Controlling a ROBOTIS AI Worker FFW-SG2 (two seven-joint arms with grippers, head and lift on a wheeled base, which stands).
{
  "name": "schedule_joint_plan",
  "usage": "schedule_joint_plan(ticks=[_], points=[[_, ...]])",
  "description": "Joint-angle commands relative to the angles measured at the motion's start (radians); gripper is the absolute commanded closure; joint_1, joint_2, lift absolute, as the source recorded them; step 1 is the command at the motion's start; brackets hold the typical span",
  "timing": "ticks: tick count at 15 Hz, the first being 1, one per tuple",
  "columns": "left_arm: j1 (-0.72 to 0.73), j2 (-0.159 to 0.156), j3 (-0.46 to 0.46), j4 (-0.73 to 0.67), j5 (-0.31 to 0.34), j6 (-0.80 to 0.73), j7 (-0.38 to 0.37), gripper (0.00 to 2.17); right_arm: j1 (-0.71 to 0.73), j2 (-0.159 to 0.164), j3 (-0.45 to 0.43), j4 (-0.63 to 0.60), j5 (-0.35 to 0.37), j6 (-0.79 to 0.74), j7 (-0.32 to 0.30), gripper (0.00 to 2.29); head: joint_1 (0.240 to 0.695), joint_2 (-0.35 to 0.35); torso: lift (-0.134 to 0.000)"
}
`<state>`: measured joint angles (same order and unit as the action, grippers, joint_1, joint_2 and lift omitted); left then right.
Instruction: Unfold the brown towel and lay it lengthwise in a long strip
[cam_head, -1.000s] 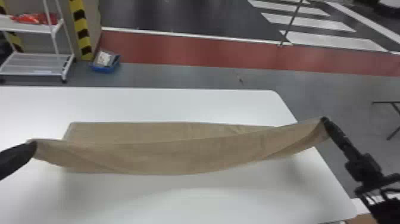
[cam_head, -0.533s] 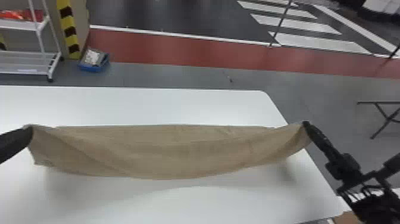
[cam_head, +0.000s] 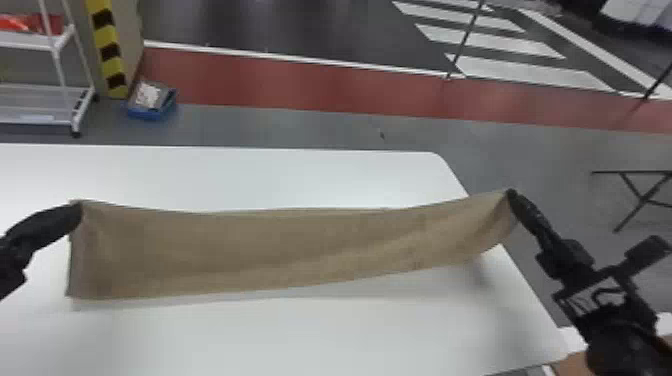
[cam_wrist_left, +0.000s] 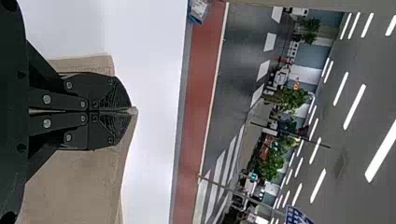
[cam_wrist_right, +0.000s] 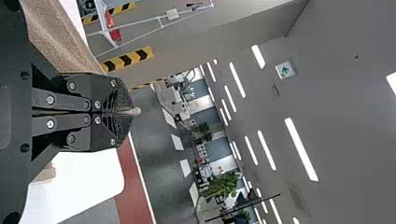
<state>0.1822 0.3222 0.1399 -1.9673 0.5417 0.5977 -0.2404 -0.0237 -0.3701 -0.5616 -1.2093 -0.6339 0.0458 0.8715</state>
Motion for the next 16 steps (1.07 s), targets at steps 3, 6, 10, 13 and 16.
schedule_joint_plan(ticks=[3, 6, 10, 13, 16], points=[[-0.053, 0.015, -0.008, 0.059, 0.0, 0.0, 0.0, 1.52, -0.19, -0.016, 0.078, 0.208, 0.109, -0.059, -0.005, 1.67, 0.695, -0.263, -0.123], [-0.104, 0.035, -0.016, 0.117, 0.0, 0.0, -0.004, 1.52, -0.28, -0.018, 0.129, 0.335, 0.178, -0.169, -0.017, 1.67, 0.695, -0.24, -0.123], [-0.161, 0.043, -0.045, 0.197, 0.0, -0.003, -0.013, 1.52, -0.305, -0.01, 0.175, 0.367, 0.224, -0.249, -0.062, 1.67, 0.695, -0.206, -0.123], [-0.182, 0.041, -0.069, 0.214, -0.005, -0.006, -0.011, 1.51, -0.286, -0.01, 0.163, 0.367, 0.206, -0.261, -0.065, 1.67, 0.695, -0.198, -0.123], [-0.199, 0.038, -0.085, 0.235, -0.02, -0.006, -0.013, 1.51, -0.248, -0.01, 0.15, 0.369, 0.201, -0.313, -0.091, 1.67, 0.695, -0.208, -0.123]])
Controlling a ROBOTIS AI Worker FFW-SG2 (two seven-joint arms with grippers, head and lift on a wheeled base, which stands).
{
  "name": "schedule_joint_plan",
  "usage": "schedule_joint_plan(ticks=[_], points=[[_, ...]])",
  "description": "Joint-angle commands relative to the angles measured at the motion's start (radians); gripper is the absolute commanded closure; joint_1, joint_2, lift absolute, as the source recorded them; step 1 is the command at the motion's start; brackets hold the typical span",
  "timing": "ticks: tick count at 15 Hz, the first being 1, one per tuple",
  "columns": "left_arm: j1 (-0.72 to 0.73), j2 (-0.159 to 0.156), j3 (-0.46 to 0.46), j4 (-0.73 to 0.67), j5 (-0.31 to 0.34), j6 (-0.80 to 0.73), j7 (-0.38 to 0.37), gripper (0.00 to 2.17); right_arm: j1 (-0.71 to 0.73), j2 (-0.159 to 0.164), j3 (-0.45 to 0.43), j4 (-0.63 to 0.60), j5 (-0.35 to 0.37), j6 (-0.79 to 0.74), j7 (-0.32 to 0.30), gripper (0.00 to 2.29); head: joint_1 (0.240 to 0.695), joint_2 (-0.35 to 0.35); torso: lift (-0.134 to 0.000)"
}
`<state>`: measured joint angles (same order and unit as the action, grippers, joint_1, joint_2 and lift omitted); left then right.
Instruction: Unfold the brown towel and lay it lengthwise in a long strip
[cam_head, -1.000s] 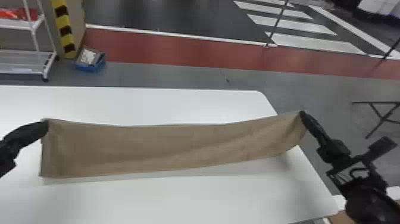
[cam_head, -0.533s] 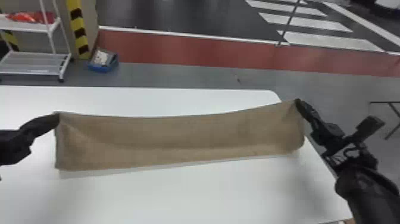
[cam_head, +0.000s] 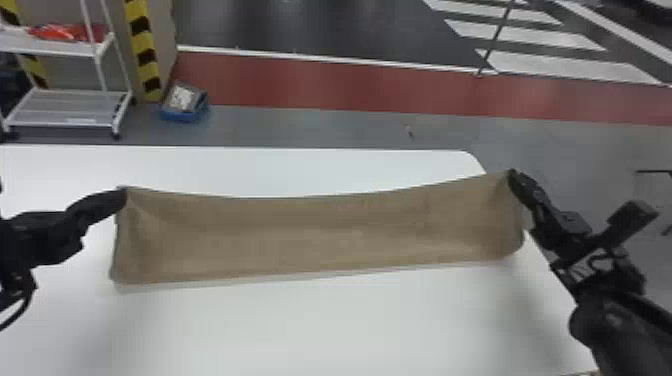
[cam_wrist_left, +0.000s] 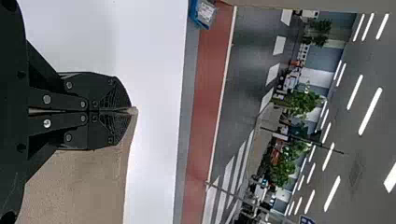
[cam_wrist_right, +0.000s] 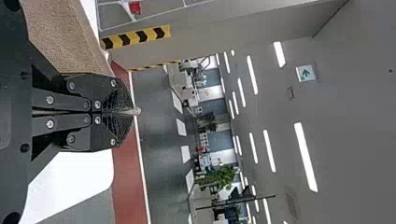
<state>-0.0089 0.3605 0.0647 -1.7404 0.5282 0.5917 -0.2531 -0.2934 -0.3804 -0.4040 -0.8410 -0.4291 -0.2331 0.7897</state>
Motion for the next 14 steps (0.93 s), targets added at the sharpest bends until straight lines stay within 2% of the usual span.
schedule_joint_plan(ticks=[1, 3, 4, 6, 7, 8, 9, 10, 11, 12, 14], points=[[-0.009, 0.0, -0.013, 0.009, -0.007, 0.0, 0.0, 1.51, 0.028, 0.0, -0.018, 0.0, -0.003, -0.047, -0.01, 1.67, 0.695, -0.217, -0.123], [-0.014, -0.003, -0.026, 0.012, -0.019, 0.0, 0.009, 1.51, 0.031, -0.006, -0.019, 0.011, 0.012, -0.056, -0.032, 1.66, 0.695, -0.228, -0.123], [-0.016, -0.003, -0.034, 0.012, -0.028, 0.0, 0.012, 1.47, 0.03, -0.006, -0.019, 0.016, 0.015, -0.059, -0.041, 1.47, 0.695, -0.233, -0.123], [-0.023, -0.005, -0.043, 0.024, -0.034, 0.0, 0.014, 1.45, 0.01, -0.02, 0.001, 0.056, 0.033, -0.08, -0.066, 1.38, 0.695, -0.248, -0.123], [-0.033, -0.005, -0.057, 0.036, -0.036, 0.0, 0.017, 1.44, -0.001, -0.02, 0.005, 0.068, 0.058, -0.084, -0.093, 1.25, 0.695, -0.251, -0.123], [-0.039, -0.005, -0.069, 0.045, -0.039, -0.013, 0.024, 1.31, -0.001, -0.018, 0.027, 0.068, 0.07, -0.096, -0.129, 0.83, 0.695, -0.254, -0.123], [-0.042, -0.008, -0.078, 0.058, -0.042, -0.019, 0.031, 0.96, -0.004, -0.018, 0.05, 0.071, 0.082, -0.111, -0.162, 0.28, 0.695, -0.257, -0.123], [-0.045, -0.009, -0.088, 0.064, -0.042, -0.025, 0.031, 0.54, -0.006, -0.018, 0.057, 0.072, 0.096, -0.111, -0.198, 0.06, 0.695, -0.259, -0.123], [-0.046, -0.009, -0.097, 0.07, -0.043, -0.025, 0.035, 0.16, -0.015, -0.02, 0.076, 0.082, 0.104, -0.111, -0.228, 0.05, 0.695, -0.261, -0.123], [-0.046, -0.011, -0.1, 0.071, -0.045, -0.028, 0.037, 0.07, -0.018, -0.018, 0.08, 0.086, 0.121, -0.13, -0.248, 0.04, 0.695, -0.263, -0.123], [-0.043, -0.009, -0.097, 0.068, -0.045, -0.043, 0.049, 0.07, -0.018, -0.018, 0.083, 0.086, 0.125, -0.151, -0.276, 0.04, 0.695, -0.265, -0.123]])
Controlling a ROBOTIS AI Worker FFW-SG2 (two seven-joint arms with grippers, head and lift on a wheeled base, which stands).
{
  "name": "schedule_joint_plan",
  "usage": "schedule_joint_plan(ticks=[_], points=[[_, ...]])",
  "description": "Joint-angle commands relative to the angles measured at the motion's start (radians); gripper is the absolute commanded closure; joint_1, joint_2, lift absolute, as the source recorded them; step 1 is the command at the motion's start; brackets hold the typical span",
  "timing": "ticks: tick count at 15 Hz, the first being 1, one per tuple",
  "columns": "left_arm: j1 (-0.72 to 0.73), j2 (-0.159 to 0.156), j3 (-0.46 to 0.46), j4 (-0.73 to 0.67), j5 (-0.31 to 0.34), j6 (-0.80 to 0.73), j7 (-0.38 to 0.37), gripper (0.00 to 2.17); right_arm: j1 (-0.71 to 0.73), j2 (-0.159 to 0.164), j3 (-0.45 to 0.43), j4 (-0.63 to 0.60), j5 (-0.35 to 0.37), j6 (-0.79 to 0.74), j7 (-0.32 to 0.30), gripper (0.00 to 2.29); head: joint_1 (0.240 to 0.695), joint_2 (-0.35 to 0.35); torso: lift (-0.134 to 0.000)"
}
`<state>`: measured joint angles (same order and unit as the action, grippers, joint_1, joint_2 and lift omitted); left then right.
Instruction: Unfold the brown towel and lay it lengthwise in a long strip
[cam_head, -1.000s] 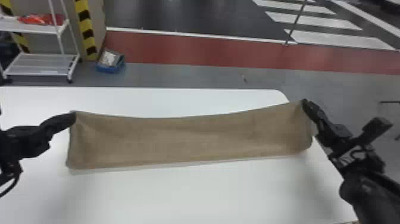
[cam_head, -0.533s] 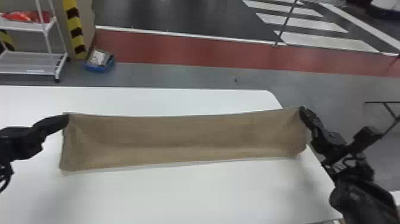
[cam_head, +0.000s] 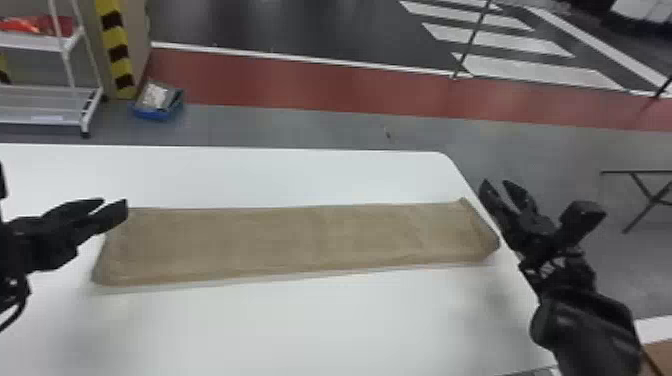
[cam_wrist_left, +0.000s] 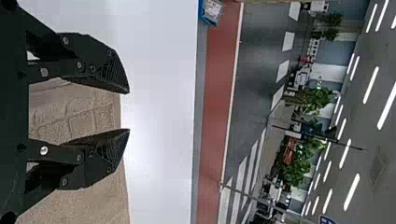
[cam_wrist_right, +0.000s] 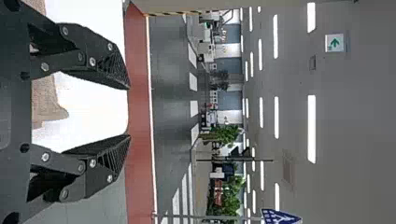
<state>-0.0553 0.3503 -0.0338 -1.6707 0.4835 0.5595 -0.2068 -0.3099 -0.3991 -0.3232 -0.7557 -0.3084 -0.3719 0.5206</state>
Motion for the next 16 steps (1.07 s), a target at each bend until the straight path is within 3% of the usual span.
schedule_joint_plan(ticks=[1, 3, 7, 10, 16], points=[[0.009, 0.006, 0.009, -0.012, 0.004, -0.014, 0.004, 0.07, 0.002, 0.0, 0.001, 0.001, -0.002, -0.028, -0.008, 0.04, 0.695, -0.265, -0.123], [0.022, 0.009, 0.02, -0.037, 0.018, -0.014, 0.01, 0.07, 0.026, -0.001, -0.016, -0.019, -0.021, -0.071, -0.007, 0.05, 0.695, -0.263, -0.123], [0.057, 0.009, 0.049, -0.061, 0.119, 0.007, 0.049, 0.1, 0.137, -0.001, -0.05, -0.128, -0.089, -0.08, 0.002, 0.07, 0.695, -0.274, -0.123], [0.065, 0.006, 0.048, -0.076, 0.147, 0.081, 0.056, 0.22, 0.173, -0.003, -0.086, -0.142, -0.109, -0.08, 0.016, 0.07, 0.695, -0.287, -0.123], [0.071, 0.007, -0.023, -0.081, 0.026, 0.158, 0.107, 0.28, 0.195, -0.007, -0.108, -0.149, -0.126, -0.08, 0.032, 0.07, 0.695, -0.338, -0.123]])
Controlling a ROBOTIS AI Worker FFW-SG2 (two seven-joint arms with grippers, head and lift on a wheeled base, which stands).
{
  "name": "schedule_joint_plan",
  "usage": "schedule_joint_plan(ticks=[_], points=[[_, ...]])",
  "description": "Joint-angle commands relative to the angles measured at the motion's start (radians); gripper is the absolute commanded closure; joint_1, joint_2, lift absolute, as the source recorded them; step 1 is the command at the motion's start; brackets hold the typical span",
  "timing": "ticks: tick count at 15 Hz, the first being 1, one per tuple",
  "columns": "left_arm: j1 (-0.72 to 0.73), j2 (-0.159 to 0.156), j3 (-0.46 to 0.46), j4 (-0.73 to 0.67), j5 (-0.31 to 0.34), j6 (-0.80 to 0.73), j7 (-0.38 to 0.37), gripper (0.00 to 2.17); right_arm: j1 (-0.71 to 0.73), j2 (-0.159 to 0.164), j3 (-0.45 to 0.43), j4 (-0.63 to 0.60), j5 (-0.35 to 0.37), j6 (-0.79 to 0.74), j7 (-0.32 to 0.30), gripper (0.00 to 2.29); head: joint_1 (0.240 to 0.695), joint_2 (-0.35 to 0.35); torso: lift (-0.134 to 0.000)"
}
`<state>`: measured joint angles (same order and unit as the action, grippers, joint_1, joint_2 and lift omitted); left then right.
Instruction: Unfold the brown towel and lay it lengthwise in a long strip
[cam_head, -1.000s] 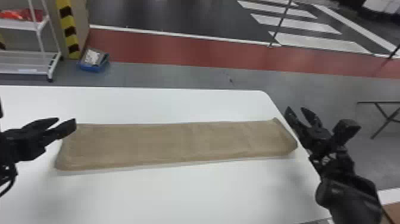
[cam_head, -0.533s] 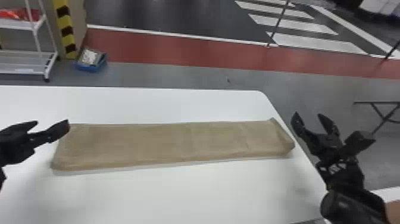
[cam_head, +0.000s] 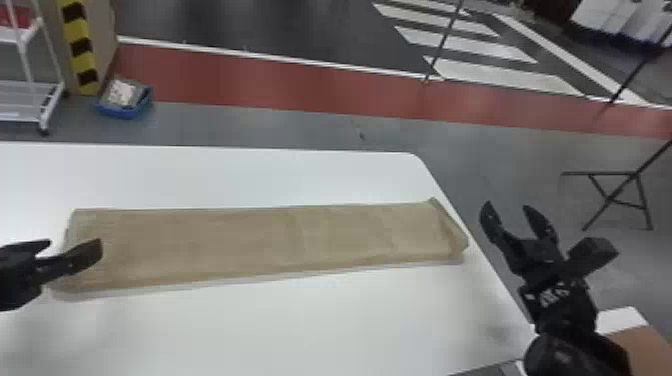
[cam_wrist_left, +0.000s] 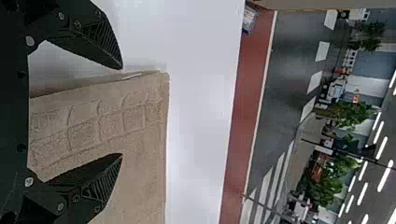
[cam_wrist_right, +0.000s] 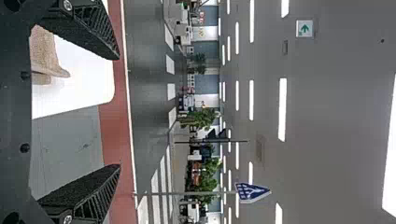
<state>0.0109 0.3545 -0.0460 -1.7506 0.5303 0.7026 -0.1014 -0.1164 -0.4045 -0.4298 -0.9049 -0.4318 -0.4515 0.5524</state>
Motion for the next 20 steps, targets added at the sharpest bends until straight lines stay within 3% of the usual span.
schedule_joint_plan(ticks=[1, 6, 10, 12, 17, 20], points=[[0.006, 0.003, -0.011, -0.003, -0.026, 0.015, 0.002, 0.43, 0.001, -0.002, -0.001, 0.001, -0.005, 0.0, 0.0, 0.07, 0.695, -0.34, -0.123], [0.009, 0.003, -0.009, -0.004, -0.043, 0.015, 0.002, 0.46, 0.001, -0.016, -0.001, 0.0, -0.038, 0.006, 0.011, 0.08, 0.695, -0.349, -0.123], [0.003, 0.004, -0.012, -0.004, -0.05, 0.021, -0.006, 0.67, 0.001, -0.014, -0.001, 0.0, -0.044, 0.006, 0.011, 0.08, 0.695, -0.35, -0.123], [0.001, 0.006, -0.012, -0.004, -0.05, 0.027, 0.0, 1.02, 0.001, -0.014, -0.001, 0.0, -0.05, 0.006, 0.011, 0.09, 0.695, -0.35, -0.123], [-0.014, 0.008, 0.0, -0.004, -0.053, 0.088, -0.018, 1.2, 0.006, -0.014, -0.007, -0.002, -0.07, 0.009, 0.014, 0.09, 0.695, -0.35, -0.123], [-0.019, 0.009, 0.031, -0.004, -0.046, 0.088, -0.017, 1.2, 0.014, -0.017, -0.009, -0.008, -0.085, 0.009, 0.015, 0.09, 0.695, -0.35, -0.123]])
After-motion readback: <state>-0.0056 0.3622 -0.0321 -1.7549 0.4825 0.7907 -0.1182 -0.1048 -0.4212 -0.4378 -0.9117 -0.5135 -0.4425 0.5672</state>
